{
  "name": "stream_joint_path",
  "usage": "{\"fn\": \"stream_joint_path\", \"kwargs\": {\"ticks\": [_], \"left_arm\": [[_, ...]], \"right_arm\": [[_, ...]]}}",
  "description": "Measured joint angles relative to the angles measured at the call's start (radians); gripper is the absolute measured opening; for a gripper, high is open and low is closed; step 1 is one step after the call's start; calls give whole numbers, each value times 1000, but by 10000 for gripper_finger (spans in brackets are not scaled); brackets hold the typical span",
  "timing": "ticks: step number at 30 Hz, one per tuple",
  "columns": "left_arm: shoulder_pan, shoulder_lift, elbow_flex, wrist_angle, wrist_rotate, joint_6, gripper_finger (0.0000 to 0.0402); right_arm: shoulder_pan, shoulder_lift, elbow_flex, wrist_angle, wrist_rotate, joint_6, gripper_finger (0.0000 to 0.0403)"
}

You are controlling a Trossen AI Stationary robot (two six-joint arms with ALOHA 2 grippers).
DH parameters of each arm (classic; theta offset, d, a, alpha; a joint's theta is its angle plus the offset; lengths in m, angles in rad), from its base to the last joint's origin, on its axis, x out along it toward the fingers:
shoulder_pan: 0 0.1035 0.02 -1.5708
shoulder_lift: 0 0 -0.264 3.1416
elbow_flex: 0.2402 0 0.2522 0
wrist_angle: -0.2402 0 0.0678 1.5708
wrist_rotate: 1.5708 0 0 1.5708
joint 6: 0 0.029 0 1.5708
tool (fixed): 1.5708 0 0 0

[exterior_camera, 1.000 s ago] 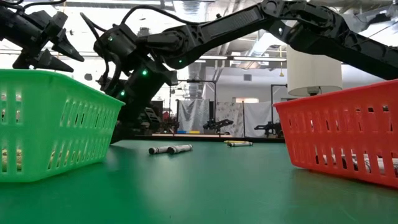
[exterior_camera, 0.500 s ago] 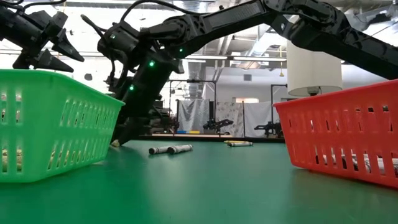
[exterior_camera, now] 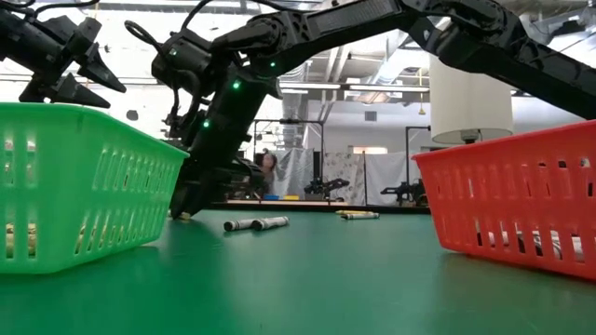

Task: Sort crayons
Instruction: Put the yellow crayon into the green bin

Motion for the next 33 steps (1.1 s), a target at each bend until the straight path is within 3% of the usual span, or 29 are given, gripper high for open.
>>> {"fn": "stream_joint_path", "kwargs": {"ticks": [14,33], "left_arm": [[0,0,0,0,0,0,223],[0,0,0,0,0,0,223]], "right_arm": [[11,-24,-3,-47,-6,-23,7],[80,-128,-6,-83,88,-27,1]]}}
